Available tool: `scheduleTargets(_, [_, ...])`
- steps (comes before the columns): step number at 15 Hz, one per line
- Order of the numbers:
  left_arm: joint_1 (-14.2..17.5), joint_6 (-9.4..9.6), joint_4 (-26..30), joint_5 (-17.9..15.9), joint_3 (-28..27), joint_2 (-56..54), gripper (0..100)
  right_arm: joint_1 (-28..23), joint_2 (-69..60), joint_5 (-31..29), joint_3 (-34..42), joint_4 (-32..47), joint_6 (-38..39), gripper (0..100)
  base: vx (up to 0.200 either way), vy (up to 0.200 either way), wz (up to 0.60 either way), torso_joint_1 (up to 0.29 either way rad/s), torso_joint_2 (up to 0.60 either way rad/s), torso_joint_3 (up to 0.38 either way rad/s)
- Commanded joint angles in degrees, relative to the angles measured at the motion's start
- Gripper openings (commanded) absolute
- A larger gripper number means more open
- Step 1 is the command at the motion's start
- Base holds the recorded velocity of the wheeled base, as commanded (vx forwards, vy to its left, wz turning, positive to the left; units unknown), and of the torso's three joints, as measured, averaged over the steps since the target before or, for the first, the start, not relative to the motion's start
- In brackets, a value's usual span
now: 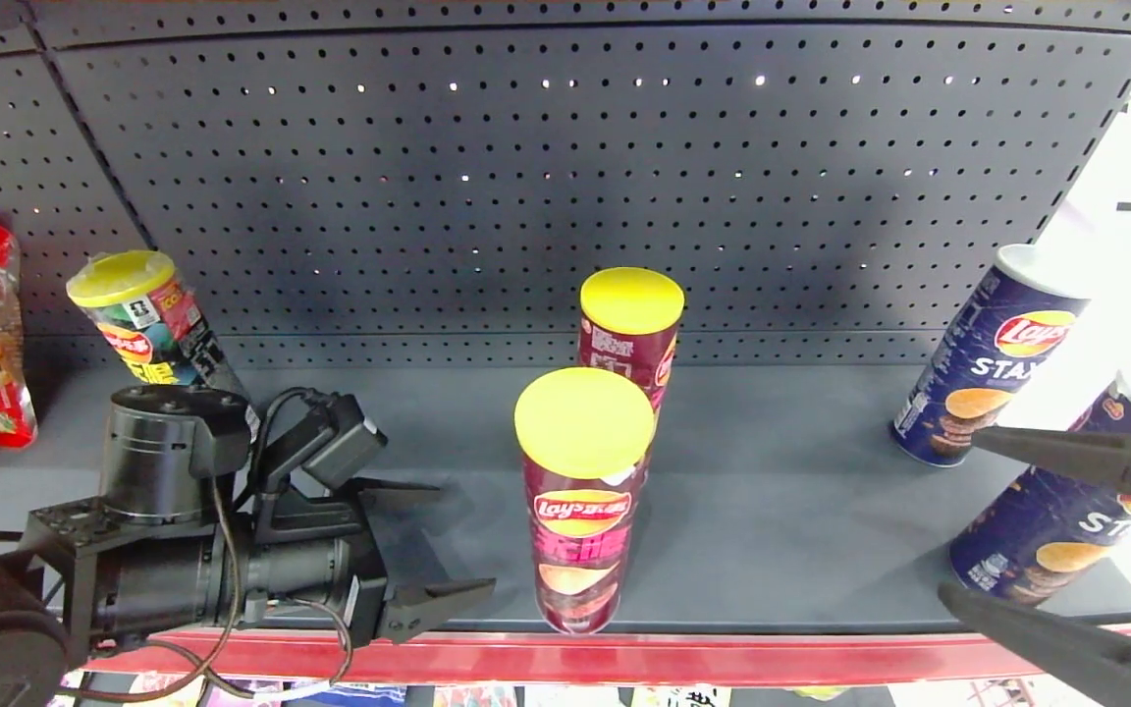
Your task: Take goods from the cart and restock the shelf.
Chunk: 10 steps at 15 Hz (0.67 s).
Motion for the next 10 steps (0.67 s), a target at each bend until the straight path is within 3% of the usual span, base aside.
scheduleTargets(1, [-0.59, -0.03, -0.05, 0.0, -1.15, 1.85, 100, -0.69, -0.22, 0.06, -0.17, -0.03, -0.02, 100, 0.0, 0.0, 0.0, 0.0, 0.0, 0.0])
scheduleTargets(10, [-1.82, 0.14, -0.05, 0.0, -5.63, 6.25, 100, -0.86, -0.4, 0.06, -0.34, -0.03, 0.77, 100, 0.0, 0.0, 0.0, 0.0, 0.0, 0.0])
